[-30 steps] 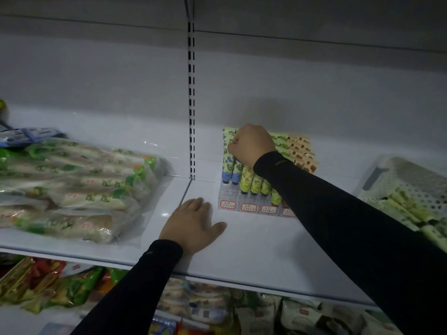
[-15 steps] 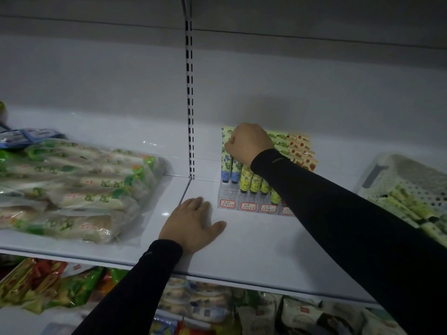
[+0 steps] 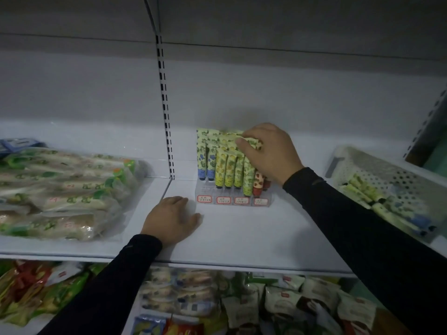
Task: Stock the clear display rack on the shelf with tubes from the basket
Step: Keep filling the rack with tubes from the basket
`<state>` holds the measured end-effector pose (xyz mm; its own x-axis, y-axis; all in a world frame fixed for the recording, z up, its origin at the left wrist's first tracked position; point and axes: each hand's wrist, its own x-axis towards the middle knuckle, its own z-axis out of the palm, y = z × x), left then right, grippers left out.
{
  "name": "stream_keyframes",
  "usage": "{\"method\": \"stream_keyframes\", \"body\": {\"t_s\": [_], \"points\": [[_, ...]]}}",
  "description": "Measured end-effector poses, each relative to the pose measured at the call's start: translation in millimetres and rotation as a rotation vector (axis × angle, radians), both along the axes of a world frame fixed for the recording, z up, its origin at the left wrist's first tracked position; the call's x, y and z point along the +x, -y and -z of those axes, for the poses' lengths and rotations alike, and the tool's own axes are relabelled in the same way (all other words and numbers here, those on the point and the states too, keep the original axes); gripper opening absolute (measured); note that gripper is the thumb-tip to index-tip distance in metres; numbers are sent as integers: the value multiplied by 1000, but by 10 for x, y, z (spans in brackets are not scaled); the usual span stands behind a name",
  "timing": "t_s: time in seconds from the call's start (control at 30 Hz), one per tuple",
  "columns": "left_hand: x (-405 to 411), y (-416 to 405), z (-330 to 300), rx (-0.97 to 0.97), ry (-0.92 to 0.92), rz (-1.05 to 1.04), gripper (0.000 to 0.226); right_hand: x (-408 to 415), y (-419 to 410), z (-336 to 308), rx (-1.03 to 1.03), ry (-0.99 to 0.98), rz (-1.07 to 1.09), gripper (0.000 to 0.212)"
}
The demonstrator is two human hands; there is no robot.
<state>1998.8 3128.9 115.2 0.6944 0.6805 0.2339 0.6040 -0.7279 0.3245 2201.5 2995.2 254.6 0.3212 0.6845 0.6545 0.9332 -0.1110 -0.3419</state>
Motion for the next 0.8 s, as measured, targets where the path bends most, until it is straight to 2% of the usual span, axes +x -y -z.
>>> {"method": "stream_keyframes", "body": {"t_s": [0.1, 0.37, 0.53, 0.63, 0.73, 0.8], "points": [[9, 119, -87, 3, 4, 20, 99, 68, 366, 126, -54, -5, 51, 37], [407, 812, -286, 4, 8, 223, 89, 414, 1172, 651, -225, -84, 167, 44], [850, 1171, -343, -14, 6, 363, 67, 783, 1581, 794, -305, -158, 303, 51], [1161, 1309, -321, -23, -8, 424, 68, 1011, 1753, 871, -306, -213, 405, 55], [1471, 1437, -312, -26, -39, 487, 70, 1266, 1842, 1006, -303, -231, 493, 71], [1673, 1511, -314, -17, -63, 535, 70, 1393, 1862, 1064, -317, -253, 548, 64]]}}
